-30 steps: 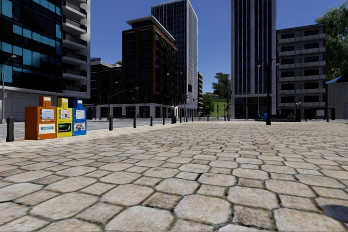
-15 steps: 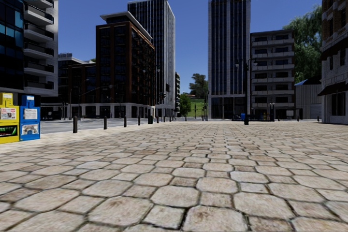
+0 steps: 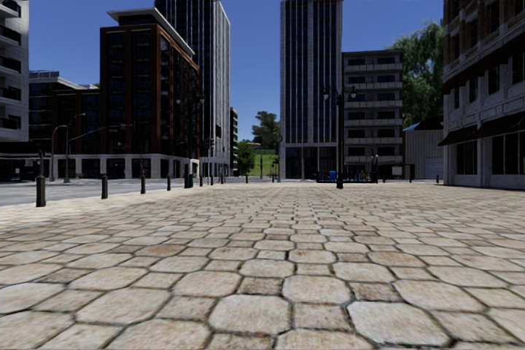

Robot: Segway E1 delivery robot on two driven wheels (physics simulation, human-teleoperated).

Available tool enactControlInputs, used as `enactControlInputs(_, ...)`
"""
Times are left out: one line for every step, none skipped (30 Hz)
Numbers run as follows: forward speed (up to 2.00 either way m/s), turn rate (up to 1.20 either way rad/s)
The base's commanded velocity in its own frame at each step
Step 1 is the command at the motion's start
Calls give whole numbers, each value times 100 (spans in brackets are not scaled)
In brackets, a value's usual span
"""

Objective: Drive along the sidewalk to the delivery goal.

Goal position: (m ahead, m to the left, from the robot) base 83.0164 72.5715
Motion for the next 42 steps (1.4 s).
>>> enactControlInputs(200,0)
enactControlInputs(200,0)
enactControlInputs(200,0)
enactControlInputs(200,0)
enactControlInputs(200,0)
enactControlInputs(200,0)
enactControlInputs(200,0)
enactControlInputs(200,0)
enactControlInputs(200,0)
enactControlInputs(200,0)
enactControlInputs(200,0)
enactControlInputs(200,0)
enactControlInputs(200,0)
enactControlInputs(200,0)
enactControlInputs(200,0)
enactControlInputs(200,0)
enactControlInputs(200,0)
enactControlInputs(200,0)
enactControlInputs(200,0)
enactControlInputs(200,0)
enactControlInputs(200,0)
enactControlInputs(200,0)
enactControlInputs(200,0)
enactControlInputs(200,0)
enactControlInputs(200,0)
enactControlInputs(200,0)
enactControlInputs(200,0)
enactControlInputs(200,0)
enactControlInputs(200,0)
enactControlInputs(200,0)
enactControlInputs(200,0)
enactControlInputs(200,0)
enactControlInputs(200,0)
enactControlInputs(200,0)
enactControlInputs(200,0)
enactControlInputs(200,0)
enactControlInputs(200,0)
enactControlInputs(200,0)
enactControlInputs(200,0)
enactControlInputs(200,0)
enactControlInputs(200,0)
enactControlInputs(200,0)
